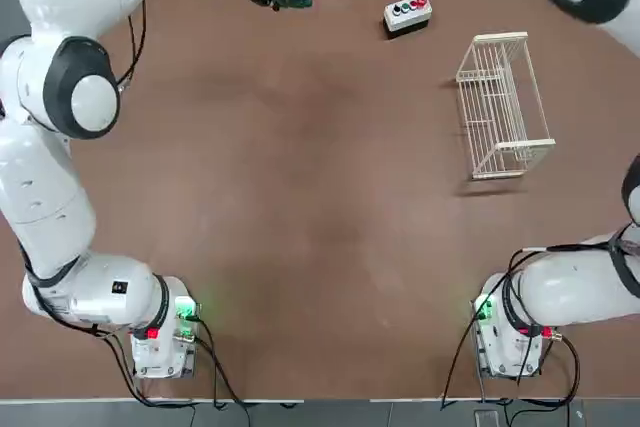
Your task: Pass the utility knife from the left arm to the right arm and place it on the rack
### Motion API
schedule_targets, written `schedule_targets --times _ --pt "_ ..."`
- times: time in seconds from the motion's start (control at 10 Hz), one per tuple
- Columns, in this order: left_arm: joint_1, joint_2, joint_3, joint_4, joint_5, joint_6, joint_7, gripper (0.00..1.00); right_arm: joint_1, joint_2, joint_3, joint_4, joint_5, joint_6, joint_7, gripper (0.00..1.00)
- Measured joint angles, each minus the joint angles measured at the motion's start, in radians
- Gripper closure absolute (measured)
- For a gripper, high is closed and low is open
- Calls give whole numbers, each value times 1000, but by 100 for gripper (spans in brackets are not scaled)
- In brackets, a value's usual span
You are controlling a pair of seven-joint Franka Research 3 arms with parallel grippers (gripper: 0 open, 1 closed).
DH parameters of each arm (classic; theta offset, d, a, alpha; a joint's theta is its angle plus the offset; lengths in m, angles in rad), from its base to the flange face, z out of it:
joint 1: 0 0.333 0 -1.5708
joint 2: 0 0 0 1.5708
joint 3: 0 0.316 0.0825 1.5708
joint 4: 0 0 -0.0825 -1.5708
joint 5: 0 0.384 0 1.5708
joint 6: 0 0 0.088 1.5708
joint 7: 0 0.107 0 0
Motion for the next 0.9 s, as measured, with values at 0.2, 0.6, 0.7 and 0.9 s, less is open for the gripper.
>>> schedule_targets --times 0.2,0.6,0.7,0.9 --pt "4 -8 -19 44 -38 -107 -19 66 5 141 62 69 -12 85 1 0" --pt "5 -57 -37 65 -74 -216 -45 66 58 356 117 275 -89 110 47 0" --pt "0 -58 -40 65 -74 -217 -54 66 71 381 135 309 -100 110 85 0" --pt "-6 -58 -40 63 -74 -217 -62 66 94 400 151 346 -103 113 130 0"
